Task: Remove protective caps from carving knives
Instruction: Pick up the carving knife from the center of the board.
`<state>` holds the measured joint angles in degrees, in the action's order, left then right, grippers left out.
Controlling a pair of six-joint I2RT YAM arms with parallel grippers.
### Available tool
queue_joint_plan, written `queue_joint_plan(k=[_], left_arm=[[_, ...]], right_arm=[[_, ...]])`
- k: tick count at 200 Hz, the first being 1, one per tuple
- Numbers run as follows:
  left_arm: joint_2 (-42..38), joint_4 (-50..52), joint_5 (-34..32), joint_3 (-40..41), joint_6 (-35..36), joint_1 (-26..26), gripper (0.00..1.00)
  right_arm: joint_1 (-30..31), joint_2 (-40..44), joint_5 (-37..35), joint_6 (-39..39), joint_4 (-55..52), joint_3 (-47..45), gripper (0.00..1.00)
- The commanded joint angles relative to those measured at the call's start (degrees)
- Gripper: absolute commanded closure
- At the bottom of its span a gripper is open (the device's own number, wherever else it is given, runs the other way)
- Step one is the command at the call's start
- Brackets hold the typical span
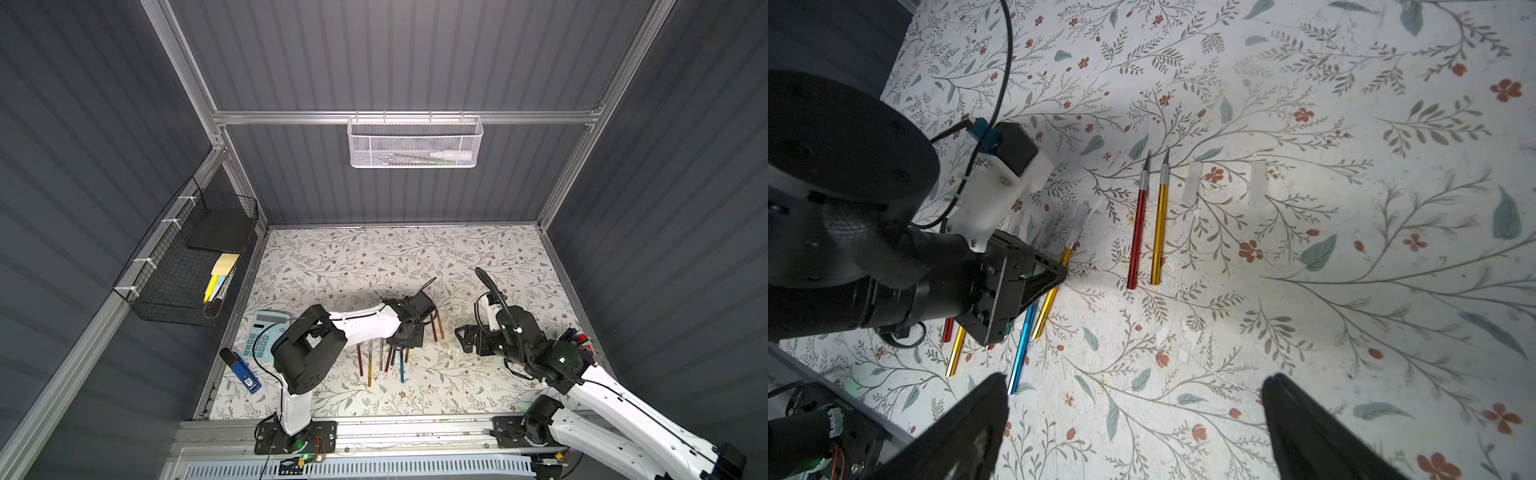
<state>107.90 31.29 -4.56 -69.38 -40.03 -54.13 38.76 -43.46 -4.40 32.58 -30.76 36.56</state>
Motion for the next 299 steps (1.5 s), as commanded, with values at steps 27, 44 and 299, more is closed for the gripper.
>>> queue_joint_plan(k=[27,44,299], left_arm=[[-1.98,0.29,0.47,0.02,2.06,-0.50,0.92],[-2.76,-0.41,0.99,-0.14,2.14,-0.47,0.93],[-16.49,-17.14,27.99,7.47,8.38,4.91,0.93]], right_arm=[[0.02,-1.06,-0.88,1.56,0.34,-1.04,0.04],[0.00,-1.95,-0.70,1.98,0.87,-1.28,0.04],[-9.00,-25.68,24.97,15.98,26.56,5.30,0.35]])
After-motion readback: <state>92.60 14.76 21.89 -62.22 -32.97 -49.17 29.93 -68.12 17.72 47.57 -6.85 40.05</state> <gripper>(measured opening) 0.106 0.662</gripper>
